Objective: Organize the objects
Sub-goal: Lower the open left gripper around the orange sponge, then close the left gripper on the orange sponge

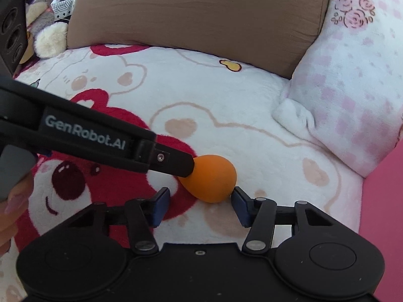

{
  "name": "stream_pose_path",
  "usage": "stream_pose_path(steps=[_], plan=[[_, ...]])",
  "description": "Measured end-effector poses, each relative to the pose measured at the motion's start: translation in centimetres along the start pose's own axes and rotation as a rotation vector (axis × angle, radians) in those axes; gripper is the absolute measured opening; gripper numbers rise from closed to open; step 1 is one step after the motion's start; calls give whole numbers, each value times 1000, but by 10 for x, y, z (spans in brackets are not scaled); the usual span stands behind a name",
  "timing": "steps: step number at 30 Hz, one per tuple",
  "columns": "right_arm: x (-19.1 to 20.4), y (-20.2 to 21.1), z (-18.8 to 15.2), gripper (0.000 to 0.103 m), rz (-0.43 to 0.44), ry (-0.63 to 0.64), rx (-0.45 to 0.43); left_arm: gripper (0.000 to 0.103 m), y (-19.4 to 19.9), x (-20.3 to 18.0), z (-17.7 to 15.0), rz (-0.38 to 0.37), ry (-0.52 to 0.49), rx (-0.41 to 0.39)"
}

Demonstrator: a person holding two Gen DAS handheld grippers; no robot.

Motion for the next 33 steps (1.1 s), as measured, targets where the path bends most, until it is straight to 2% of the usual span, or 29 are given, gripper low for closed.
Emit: stream_pose_path(steps=[10, 14, 19, 26, 27, 28, 29, 33], plan=[[-2, 0, -1, 55, -3, -10, -10, 43, 0, -5, -5, -58, -28, 4], [-3, 0, -3, 54, -8, -17, -13, 43, 0, -5, -10, -48, -57, -18], [1, 4, -5, 52, -30, 4, -29, 43, 4, 0, -11, -96, -29, -27], [-1, 7, -7, 50, -43, -15, -16, 42, 3, -6, -14, -125, -26, 10], [-2, 8, -7, 50, -45, -23, -17, 41, 4, -7, -15, -120, -32, 10], [-1, 8, -8, 50, -46, -27, -16, 31, 6, -9, -16, -110, -37, 2], [0, 9, -9, 49, -46, -24, -18, 26, 8, -10, -17, -101, -41, -9], [5, 14, -13, 43, -64, 7, -24, 18, 10, -18, -17, -79, -90, 16]])
Point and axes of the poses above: each gripper's, at about its wrist camera, not at the fingertips, and y roughly against the way its jaws point, x to its left, z to its top, the point moved 1 cm from there along -y, roughly the way its jaws point, and after that the axes turned 4 degrees about -z, right-handed, at the moved point
